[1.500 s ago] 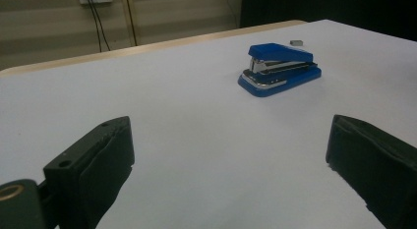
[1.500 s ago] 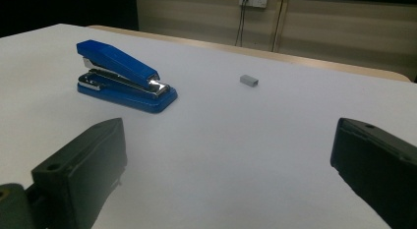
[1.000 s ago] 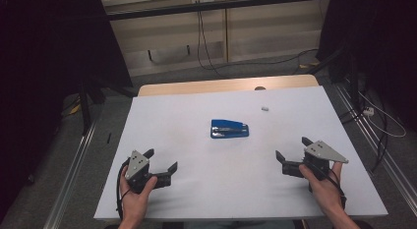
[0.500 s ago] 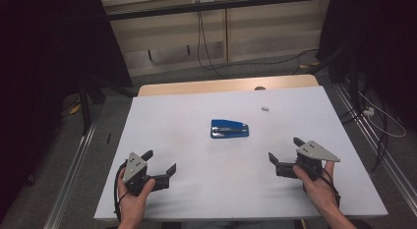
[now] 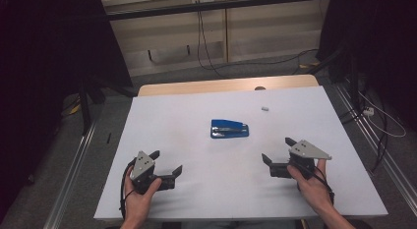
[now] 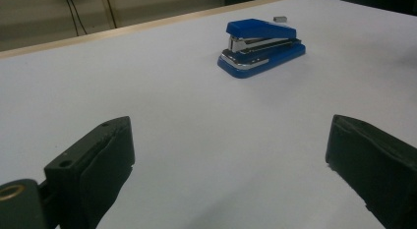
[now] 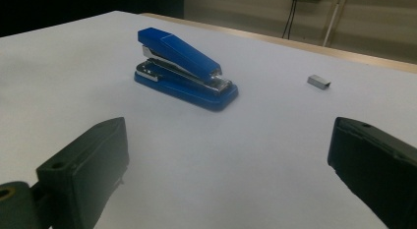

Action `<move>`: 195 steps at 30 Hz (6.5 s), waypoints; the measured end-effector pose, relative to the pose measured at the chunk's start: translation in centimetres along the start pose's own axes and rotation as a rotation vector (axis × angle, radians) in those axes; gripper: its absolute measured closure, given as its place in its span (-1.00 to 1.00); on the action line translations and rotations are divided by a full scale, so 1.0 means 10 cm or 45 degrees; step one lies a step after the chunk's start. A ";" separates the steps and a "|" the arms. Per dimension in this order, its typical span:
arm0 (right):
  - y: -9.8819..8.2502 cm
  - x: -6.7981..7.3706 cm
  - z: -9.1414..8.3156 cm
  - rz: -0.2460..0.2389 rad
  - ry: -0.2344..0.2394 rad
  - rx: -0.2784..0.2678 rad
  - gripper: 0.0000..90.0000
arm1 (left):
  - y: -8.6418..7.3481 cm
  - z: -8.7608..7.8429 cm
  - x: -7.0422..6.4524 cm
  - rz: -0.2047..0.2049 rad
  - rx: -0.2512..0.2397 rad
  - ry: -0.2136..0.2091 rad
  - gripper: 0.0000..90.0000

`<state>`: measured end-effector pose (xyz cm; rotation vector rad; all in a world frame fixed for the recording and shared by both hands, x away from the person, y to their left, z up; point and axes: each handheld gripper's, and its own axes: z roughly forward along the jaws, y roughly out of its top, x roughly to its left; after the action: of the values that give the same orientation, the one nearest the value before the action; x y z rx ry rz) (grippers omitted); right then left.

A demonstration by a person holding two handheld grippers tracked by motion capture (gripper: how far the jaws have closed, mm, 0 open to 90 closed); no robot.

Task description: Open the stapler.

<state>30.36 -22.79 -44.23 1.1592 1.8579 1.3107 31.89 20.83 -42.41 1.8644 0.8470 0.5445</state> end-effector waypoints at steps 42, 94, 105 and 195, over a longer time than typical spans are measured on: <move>0.29 0.34 0.66 -0.101 0.148 -0.041 -0.74 | 0.45 0.85 -0.19 0.067 -0.004 -0.102 -0.87; 0.44 0.38 1.33 -0.091 0.319 0.078 1.00 | 0.73 1.59 0.14 0.115 0.036 -0.061 -0.84; 0.42 0.39 1.38 -0.057 0.329 0.109 1.00 | 0.67 1.62 0.15 0.120 0.091 -0.109 -0.38; 0.44 0.38 1.66 -0.145 0.291 0.360 1.00 | 0.53 1.76 0.07 0.016 0.180 -0.152 1.00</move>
<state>43.87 -11.66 -45.85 1.0562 2.2993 1.1850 46.10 9.46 -45.00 2.0109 0.8131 0.3850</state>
